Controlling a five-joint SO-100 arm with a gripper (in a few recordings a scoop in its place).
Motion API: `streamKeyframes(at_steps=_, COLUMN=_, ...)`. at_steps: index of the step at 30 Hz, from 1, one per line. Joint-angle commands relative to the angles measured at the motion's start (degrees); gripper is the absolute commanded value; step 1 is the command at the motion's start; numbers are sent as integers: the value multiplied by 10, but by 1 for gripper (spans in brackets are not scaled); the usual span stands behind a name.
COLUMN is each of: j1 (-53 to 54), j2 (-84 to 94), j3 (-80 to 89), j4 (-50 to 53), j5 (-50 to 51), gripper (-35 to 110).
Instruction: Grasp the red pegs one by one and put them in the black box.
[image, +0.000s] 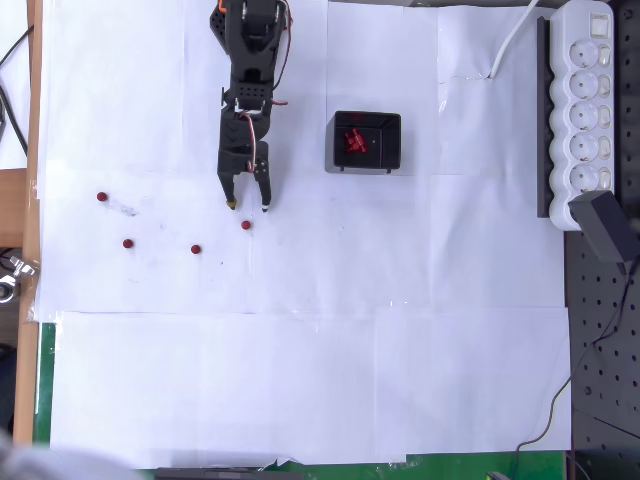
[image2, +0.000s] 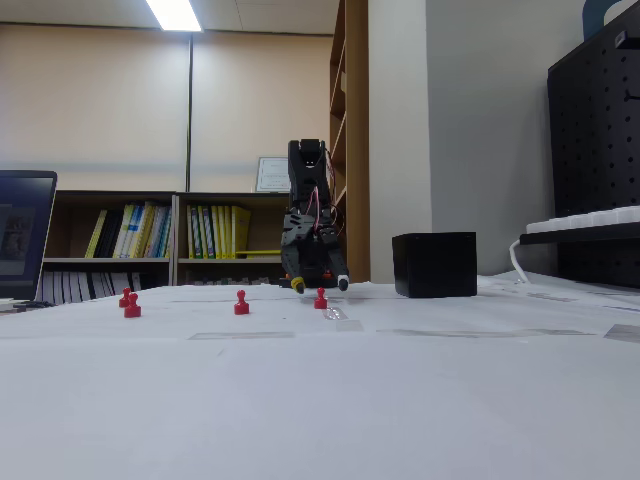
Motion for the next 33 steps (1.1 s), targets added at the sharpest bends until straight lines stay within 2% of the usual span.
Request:
streamKeyframes(at_steps=1, j1=-2, j2=26, j3=50, j4=-32, j5=-5, gripper=21)
streamKeyframes(at_steps=18, j1=-8, j2=96, j3=36, j4=-137, j5=7, gripper=21)
streamKeyframes(at_steps=25, j1=-4, j2=117, j3=31, j4=-125, j5=0, gripper=21)
streamKeyframes(at_steps=33, j1=0, j2=114, j3=52, j4=-39, j5=2, gripper=21)
